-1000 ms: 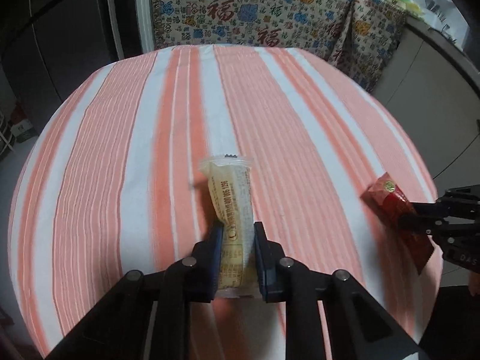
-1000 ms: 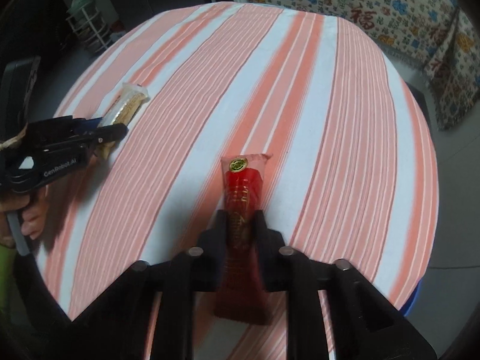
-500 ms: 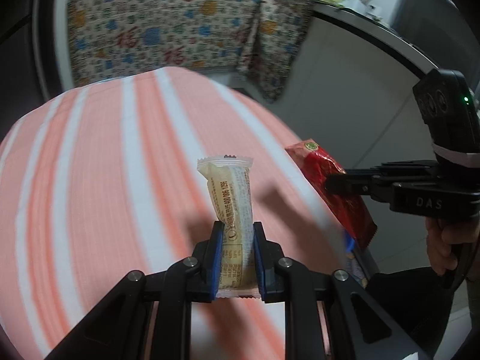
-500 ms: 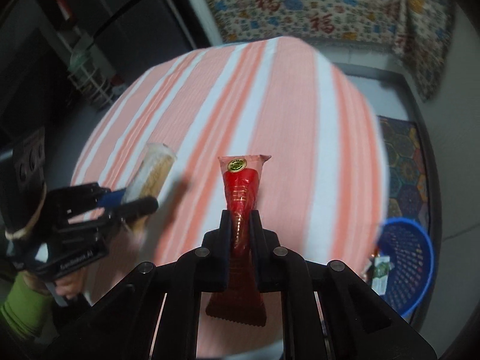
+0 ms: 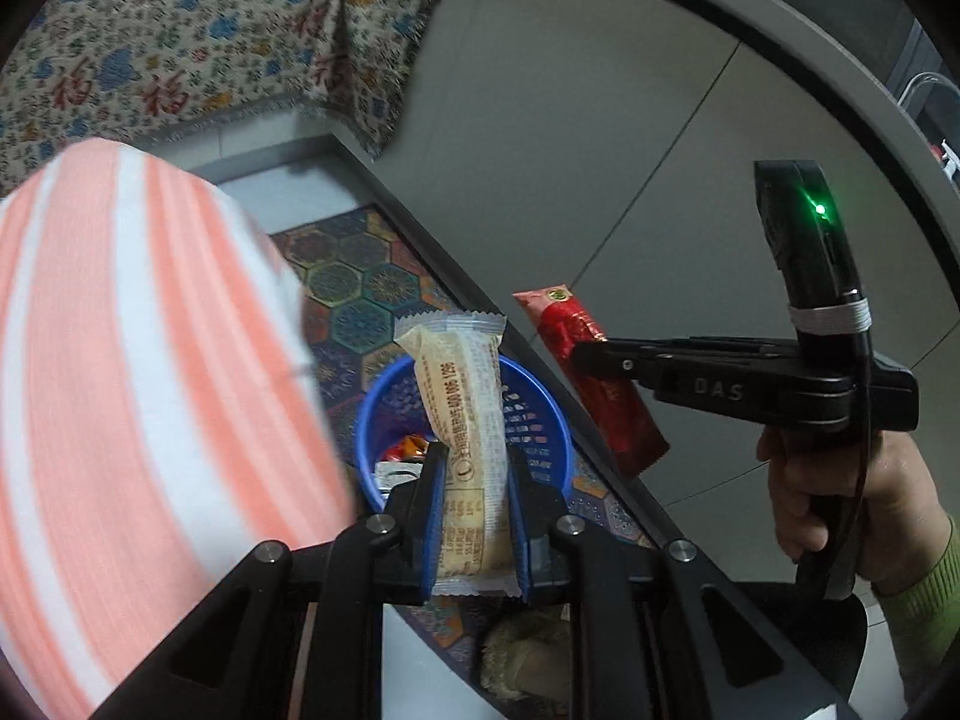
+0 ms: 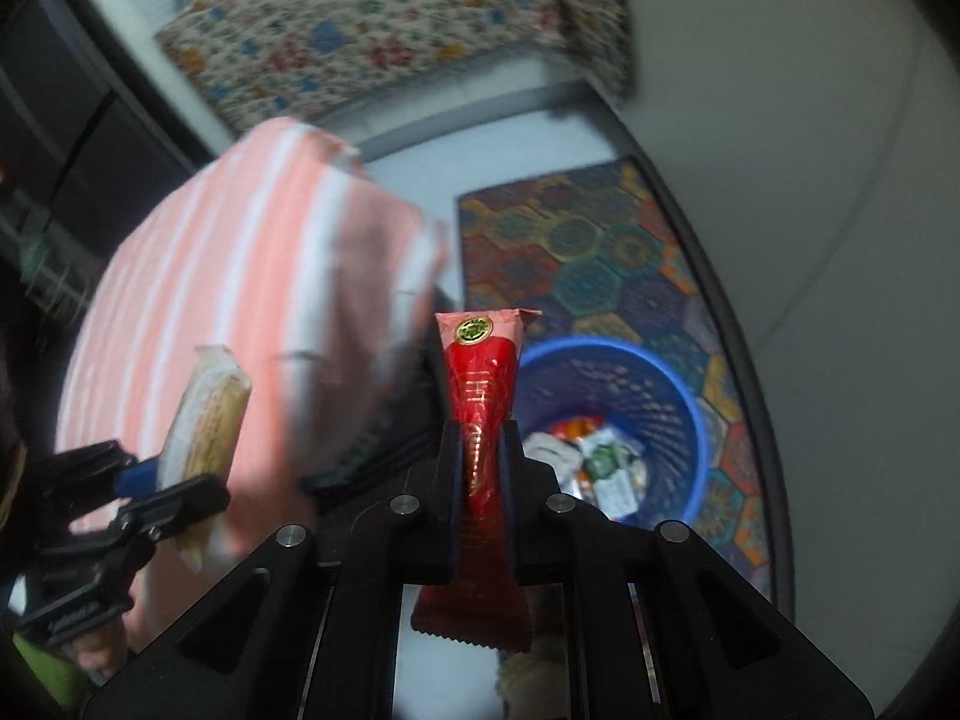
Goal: Collect trash
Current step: 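Carry the snack bar and red candy to the blue basket and release both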
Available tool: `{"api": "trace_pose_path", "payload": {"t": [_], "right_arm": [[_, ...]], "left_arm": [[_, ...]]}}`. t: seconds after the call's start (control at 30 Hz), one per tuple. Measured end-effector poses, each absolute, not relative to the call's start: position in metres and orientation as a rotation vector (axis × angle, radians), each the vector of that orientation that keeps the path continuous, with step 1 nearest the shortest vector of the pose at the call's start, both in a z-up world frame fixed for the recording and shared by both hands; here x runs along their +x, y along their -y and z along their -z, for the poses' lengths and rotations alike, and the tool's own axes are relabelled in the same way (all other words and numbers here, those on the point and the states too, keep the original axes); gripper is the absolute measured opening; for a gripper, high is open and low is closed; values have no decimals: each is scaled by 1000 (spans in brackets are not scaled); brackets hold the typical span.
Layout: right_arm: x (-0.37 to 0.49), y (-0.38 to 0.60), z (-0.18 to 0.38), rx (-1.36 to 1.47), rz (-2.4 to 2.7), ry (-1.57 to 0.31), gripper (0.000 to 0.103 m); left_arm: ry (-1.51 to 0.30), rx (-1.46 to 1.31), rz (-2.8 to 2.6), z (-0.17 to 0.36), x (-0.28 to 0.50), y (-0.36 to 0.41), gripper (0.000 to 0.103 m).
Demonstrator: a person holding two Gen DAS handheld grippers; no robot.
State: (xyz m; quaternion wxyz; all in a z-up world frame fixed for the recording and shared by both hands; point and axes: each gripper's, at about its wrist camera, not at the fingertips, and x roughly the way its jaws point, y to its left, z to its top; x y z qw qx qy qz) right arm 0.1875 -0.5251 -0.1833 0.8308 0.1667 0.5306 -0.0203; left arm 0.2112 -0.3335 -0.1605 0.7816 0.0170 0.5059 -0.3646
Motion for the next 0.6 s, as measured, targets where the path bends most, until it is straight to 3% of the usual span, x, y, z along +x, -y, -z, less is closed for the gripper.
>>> {"api": "trace_pose_path", "payload": {"t": [0.27,0.37,0.43,0.57,0.6], "right_arm": [[196,583,236,478,71,-1167,10],[198,597,254,527,76,-1166,19],[193,604,261,566,99,-1150,54],[182,618,259,632,134,-1115,61],[180,620,257,625,150,-1106,68]], "left_arm": [[-1167,55,793,214,235,389,20],[-1187,89,775,234,240,401,27],[-1179,93,757,243,246,405,36],[-1100,95,729,229,242,396,51],[-1072,100,725,223,238,393,56]]}}
